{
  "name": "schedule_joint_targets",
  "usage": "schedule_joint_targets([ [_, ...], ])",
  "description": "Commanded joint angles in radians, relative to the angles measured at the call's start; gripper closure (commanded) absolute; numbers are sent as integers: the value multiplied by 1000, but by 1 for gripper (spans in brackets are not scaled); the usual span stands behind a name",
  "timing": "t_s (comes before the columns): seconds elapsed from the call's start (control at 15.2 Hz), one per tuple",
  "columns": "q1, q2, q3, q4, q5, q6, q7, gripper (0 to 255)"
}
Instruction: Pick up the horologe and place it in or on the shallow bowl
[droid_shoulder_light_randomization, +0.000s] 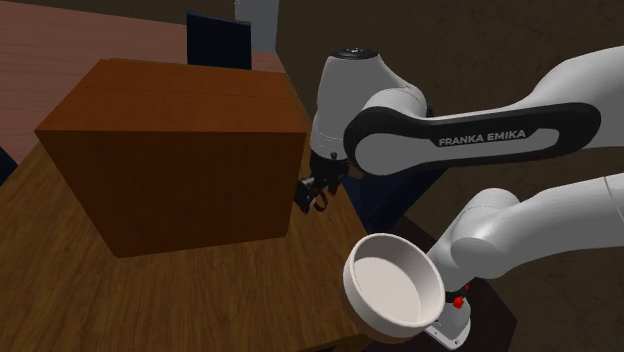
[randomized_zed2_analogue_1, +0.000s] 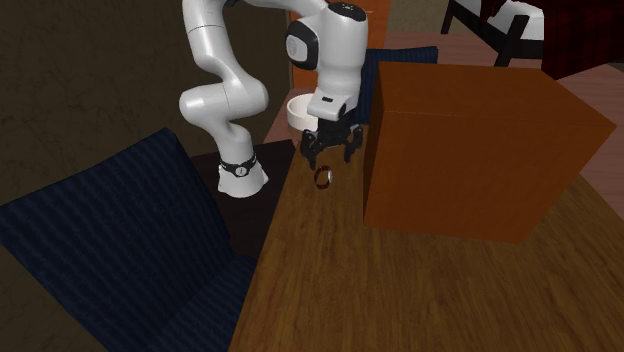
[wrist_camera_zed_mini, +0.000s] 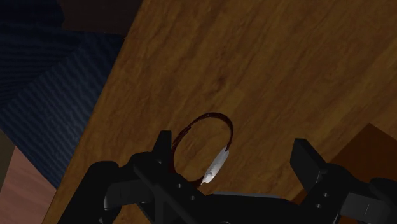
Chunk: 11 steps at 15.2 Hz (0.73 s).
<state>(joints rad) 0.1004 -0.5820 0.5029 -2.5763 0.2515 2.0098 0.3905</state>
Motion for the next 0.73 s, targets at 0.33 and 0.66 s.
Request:
schedule_joint_targets([
  [0.33, 0, 3, 2, -10, 1, 13, -1, 0],
  [0.66, 0, 3, 2, -10, 1, 13, -1, 255],
])
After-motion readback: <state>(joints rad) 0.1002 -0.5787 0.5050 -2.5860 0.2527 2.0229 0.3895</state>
